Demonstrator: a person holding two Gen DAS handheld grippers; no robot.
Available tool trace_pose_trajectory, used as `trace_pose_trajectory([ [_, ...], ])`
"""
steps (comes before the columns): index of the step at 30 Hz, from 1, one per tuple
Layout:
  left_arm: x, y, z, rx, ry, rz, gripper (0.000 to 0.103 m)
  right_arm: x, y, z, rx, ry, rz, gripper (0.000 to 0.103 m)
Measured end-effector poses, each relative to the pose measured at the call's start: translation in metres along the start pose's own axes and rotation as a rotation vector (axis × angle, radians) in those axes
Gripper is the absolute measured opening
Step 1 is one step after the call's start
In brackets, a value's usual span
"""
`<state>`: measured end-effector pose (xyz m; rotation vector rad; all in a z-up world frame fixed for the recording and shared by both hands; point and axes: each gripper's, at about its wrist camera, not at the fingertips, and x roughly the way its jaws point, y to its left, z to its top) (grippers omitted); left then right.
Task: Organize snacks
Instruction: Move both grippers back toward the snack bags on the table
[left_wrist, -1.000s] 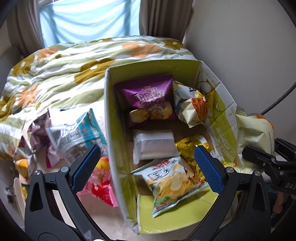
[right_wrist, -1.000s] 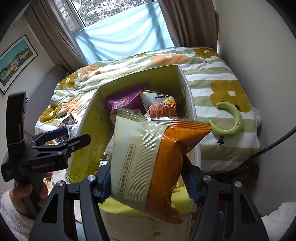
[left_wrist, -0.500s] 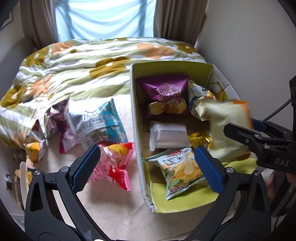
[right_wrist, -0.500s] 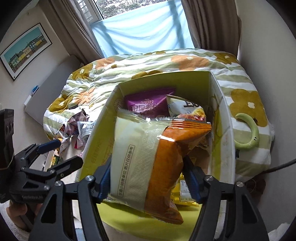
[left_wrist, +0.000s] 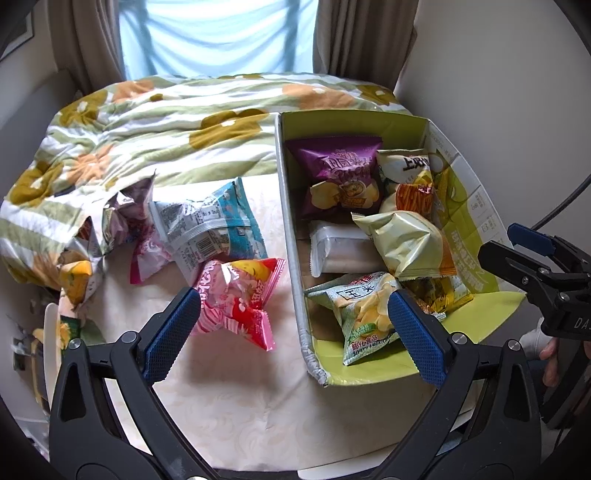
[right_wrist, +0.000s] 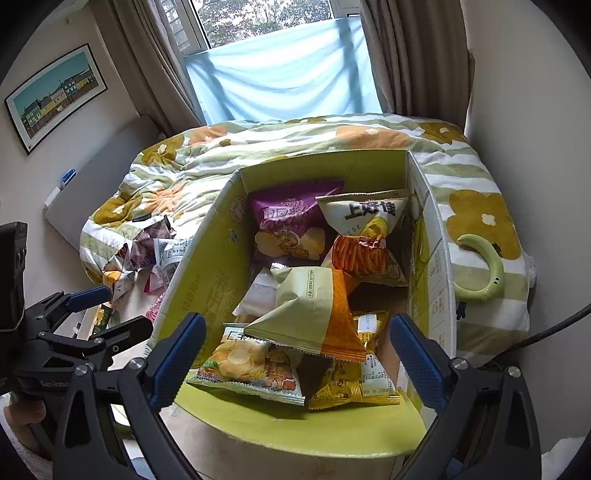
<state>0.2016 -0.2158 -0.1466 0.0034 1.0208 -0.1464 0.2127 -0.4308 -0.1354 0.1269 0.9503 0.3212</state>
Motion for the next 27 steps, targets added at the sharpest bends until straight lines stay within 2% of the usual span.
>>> trace_pose_trajectory([
  [7, -0.029, 0.013, -0.003, -0.011, -0.049, 0.026, 0.101, -0.019, 0.016, 0.001, -0.034, -0.029, -0.006, 0.099],
  [12, -0.056, 0.041, -0.009, -0.035, -0.089, 0.058, 0.101, -0.029, 0.042, 0.008, -0.066, -0.058, 0.021, 0.099],
  [18, -0.078, 0.09, -0.017, -0.06, -0.114, 0.077, 0.101, -0.031, 0.092, 0.012, -0.076, -0.087, 0.052, 0.099],
  [27, -0.092, 0.184, -0.027, -0.104, -0.1, 0.084, 0.101, -0.008, 0.176, 0.008, -0.072, -0.093, 0.029, 0.099],
])
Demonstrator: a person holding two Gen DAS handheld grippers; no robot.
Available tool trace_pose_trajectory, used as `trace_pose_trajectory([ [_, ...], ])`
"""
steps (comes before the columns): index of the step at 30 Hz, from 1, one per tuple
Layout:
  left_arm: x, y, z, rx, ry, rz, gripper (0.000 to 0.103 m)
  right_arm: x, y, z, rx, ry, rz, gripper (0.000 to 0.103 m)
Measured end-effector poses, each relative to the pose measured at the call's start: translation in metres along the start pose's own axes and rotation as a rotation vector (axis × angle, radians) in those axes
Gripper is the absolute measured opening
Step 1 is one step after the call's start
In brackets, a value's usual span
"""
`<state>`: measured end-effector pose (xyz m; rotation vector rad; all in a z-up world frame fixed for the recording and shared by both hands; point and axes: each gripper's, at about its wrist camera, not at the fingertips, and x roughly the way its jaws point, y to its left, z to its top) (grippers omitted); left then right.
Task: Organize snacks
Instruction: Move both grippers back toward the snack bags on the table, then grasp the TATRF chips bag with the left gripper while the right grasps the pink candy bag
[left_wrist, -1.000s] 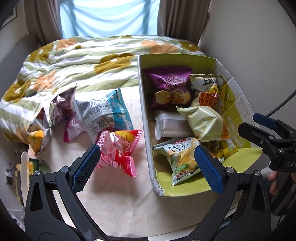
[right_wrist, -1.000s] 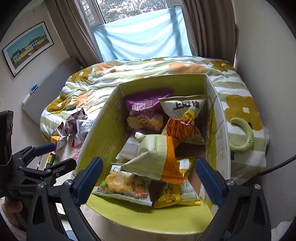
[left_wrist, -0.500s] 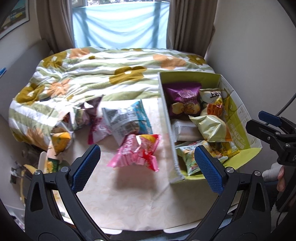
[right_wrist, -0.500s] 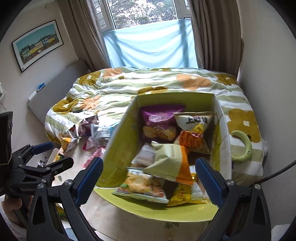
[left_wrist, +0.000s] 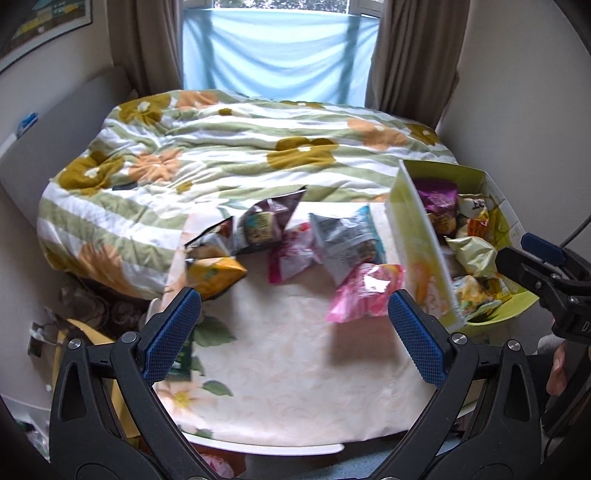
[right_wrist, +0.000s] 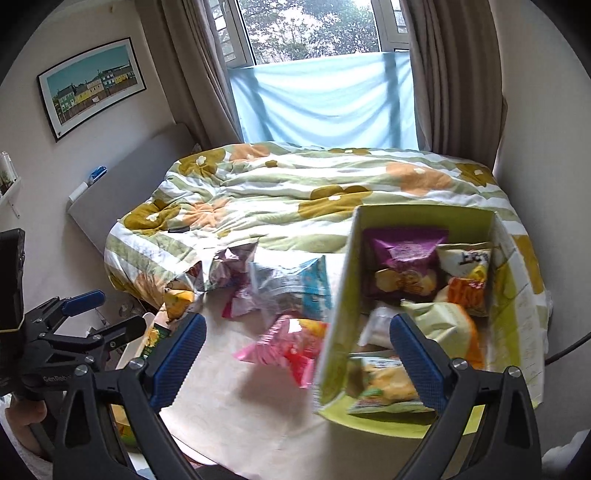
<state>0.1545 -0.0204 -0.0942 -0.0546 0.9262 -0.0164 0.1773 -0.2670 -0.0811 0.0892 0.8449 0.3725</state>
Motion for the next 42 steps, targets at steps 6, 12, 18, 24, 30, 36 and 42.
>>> trace_pose_trajectory([
  [6, 0.012, 0.064, 0.002, -0.025, 0.036, -0.015, 0.101, 0.028, 0.041, -0.008, 0.05, 0.032, -0.028, 0.099],
  [12, 0.036, 0.117, 0.009, -0.028, 0.08, -0.055, 0.101, 0.058, 0.072, -0.019, 0.113, 0.057, -0.079, 0.099],
  [18, 0.078, 0.156, 0.03, -0.057, 0.128, -0.111, 0.101, 0.077, 0.088, -0.025, 0.155, 0.038, -0.185, 0.099],
  [24, 0.126, 0.174, 0.04, -0.132, 0.19, -0.153, 0.101, 0.097, 0.091, -0.037, 0.162, 0.048, -0.323, 0.099],
  [30, 0.17, 0.173, 0.037, -0.17, 0.254, -0.169, 0.101, 0.125, 0.09, -0.048, 0.136, 0.084, -0.367, 0.099],
  [36, 0.209, 0.168, 0.034, -0.179, 0.316, -0.155, 0.101, 0.152, 0.088, -0.054, 0.109, 0.089, -0.45, 0.099],
  [42, 0.24, 0.163, 0.03, -0.187, 0.375, -0.147, 0.101, 0.179, 0.082, -0.056, 0.078, 0.109, -0.471, 0.099],
])
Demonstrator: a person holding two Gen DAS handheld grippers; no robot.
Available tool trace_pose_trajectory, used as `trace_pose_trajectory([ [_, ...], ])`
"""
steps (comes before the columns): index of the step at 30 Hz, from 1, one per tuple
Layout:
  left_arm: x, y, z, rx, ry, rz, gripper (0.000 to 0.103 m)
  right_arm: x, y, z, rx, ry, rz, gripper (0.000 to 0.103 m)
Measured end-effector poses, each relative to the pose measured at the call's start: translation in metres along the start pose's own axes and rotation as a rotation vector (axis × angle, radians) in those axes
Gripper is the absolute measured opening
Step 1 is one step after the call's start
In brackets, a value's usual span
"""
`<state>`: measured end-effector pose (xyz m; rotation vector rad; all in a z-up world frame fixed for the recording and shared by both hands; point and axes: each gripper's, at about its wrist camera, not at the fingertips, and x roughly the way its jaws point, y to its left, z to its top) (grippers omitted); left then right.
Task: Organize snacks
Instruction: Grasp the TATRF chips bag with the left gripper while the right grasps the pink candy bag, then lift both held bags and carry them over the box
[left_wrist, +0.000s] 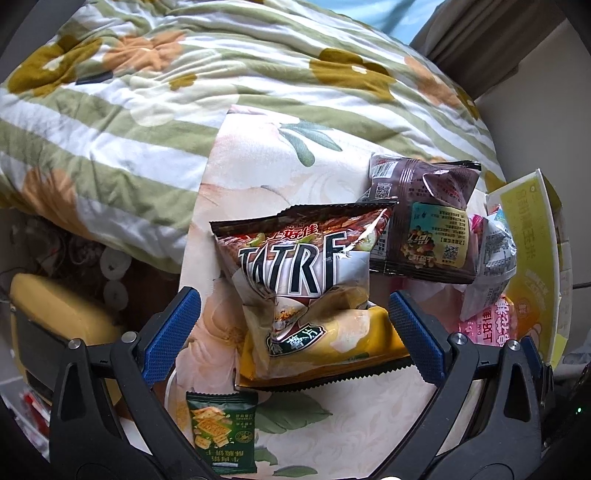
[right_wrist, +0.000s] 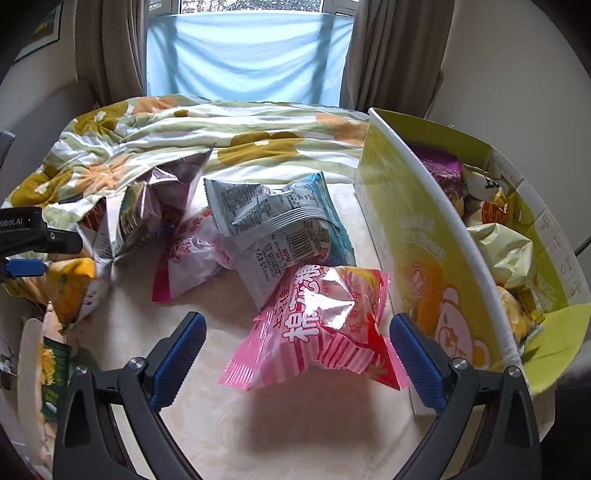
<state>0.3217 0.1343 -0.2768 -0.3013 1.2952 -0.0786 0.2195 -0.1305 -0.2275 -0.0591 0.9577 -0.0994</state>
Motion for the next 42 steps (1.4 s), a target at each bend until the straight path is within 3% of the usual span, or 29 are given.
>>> trace_pose_trajectory([
  [8, 0.029, -0.011, -0.003, 0.051, 0.055, 0.03, 0.1, 0.032, 0.002, 0.002, -0.031, 0.037, -0.053, 0.099],
  [12, 0.039, -0.015, -0.011, 0.081, 0.094, 0.038, 0.091, 0.041, 0.001, 0.002, -0.032, 0.063, -0.065, 0.099],
  [19, 0.032, -0.026, -0.017, 0.156, 0.063, 0.052, 0.076, 0.054, -0.007, 0.002, -0.006, 0.113, -0.055, 0.099],
  [30, 0.021, -0.031, -0.029, 0.182, 0.053, 0.036, 0.074, 0.063, -0.003, 0.004, -0.046, 0.128, -0.024, 0.099],
  [38, 0.004, -0.029, -0.04, 0.184, 0.019, 0.034, 0.073, 0.06, -0.011, -0.005, -0.059, 0.137, -0.038, 0.075],
  [42, -0.005, -0.029, -0.048, 0.187, 0.007, 0.027, 0.073, 0.053, -0.016, -0.01, -0.042, 0.138, -0.032, 0.07],
])
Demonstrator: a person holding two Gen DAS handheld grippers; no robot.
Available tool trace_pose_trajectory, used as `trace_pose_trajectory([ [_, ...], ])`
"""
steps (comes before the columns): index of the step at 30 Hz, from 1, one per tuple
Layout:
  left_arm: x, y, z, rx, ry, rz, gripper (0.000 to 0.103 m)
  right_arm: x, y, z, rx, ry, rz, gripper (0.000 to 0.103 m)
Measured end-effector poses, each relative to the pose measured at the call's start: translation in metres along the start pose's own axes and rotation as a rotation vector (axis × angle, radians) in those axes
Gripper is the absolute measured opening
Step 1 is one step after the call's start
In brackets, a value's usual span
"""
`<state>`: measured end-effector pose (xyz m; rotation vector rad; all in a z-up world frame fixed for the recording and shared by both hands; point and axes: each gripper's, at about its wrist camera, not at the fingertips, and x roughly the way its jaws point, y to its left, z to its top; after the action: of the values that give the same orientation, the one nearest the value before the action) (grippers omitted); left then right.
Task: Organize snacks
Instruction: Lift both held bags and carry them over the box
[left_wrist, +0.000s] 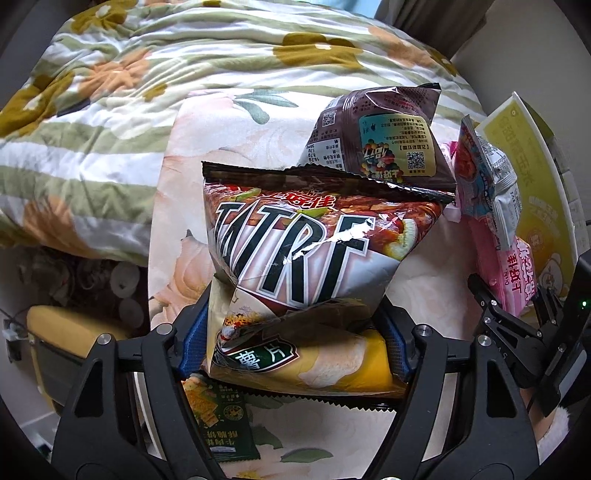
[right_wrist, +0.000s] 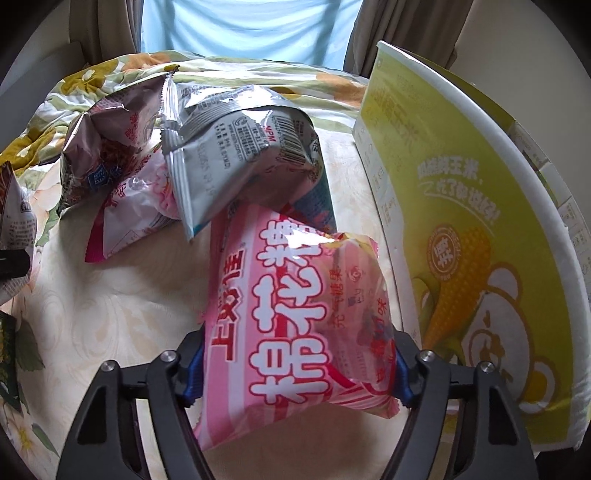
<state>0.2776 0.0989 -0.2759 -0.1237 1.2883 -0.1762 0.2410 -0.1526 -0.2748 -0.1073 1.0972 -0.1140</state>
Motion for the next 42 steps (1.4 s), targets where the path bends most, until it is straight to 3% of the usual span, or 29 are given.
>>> trace_pose_trajectory([
  [13, -0.051, -0.02, -0.032, 0.051, -0.079, -0.052, 0.073, -0.043, 0.002, -0.037, 0.009, -0.026, 0.027, 0.068],
  [22, -0.109, -0.07, -0.027, 0.144, -0.186, -0.148, 0.073, -0.116, -0.008, -0.034, 0.026, -0.113, 0.095, 0.068],
  [28, -0.141, -0.122, -0.012, 0.199, -0.241, -0.192, 0.073, -0.166, -0.045, -0.015, 0.076, -0.181, 0.125, 0.068],
  [33, -0.153, -0.169, 0.001, 0.21, -0.283, -0.214, 0.073, -0.185, -0.09, 0.001, 0.105, -0.209, 0.135, 0.068],
  [42, -0.13, -0.278, 0.034, 0.209, -0.29, -0.234, 0.073, -0.169, -0.182, 0.023, 0.092, -0.216, 0.134, 0.068],
])
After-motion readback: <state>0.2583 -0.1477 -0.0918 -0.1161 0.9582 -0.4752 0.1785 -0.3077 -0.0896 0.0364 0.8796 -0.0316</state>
